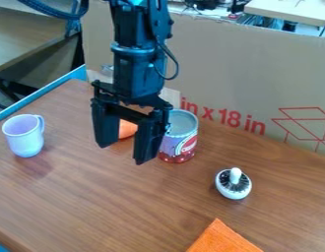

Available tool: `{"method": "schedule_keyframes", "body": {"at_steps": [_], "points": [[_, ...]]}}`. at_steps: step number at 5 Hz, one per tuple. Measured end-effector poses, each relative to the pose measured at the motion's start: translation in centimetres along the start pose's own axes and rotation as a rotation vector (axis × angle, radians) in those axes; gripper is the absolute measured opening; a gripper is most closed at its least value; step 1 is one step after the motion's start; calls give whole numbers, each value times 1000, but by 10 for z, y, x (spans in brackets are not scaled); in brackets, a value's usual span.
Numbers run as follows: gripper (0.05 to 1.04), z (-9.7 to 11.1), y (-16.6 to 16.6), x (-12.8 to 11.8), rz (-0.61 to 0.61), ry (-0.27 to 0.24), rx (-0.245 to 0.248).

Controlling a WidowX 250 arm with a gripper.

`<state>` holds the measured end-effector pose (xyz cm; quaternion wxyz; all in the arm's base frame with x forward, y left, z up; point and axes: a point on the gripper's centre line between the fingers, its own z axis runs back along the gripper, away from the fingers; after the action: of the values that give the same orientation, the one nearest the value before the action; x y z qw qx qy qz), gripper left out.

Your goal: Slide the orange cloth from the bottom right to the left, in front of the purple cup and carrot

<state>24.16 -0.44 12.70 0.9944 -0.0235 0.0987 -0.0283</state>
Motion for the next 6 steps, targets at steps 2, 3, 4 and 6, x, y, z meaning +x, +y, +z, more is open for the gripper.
{"method": "schedule_keyframes", "body": {"at_steps": [2, 3, 4, 6], "points": [[1001, -9, -37, 1, -84, -33, 29], [1001, -16, -87, -4, -191, -46, 62], [1001, -47, -121, -7, -279, 45, 82], [1001, -86, -152, -7, -359, 210, 123]]}}
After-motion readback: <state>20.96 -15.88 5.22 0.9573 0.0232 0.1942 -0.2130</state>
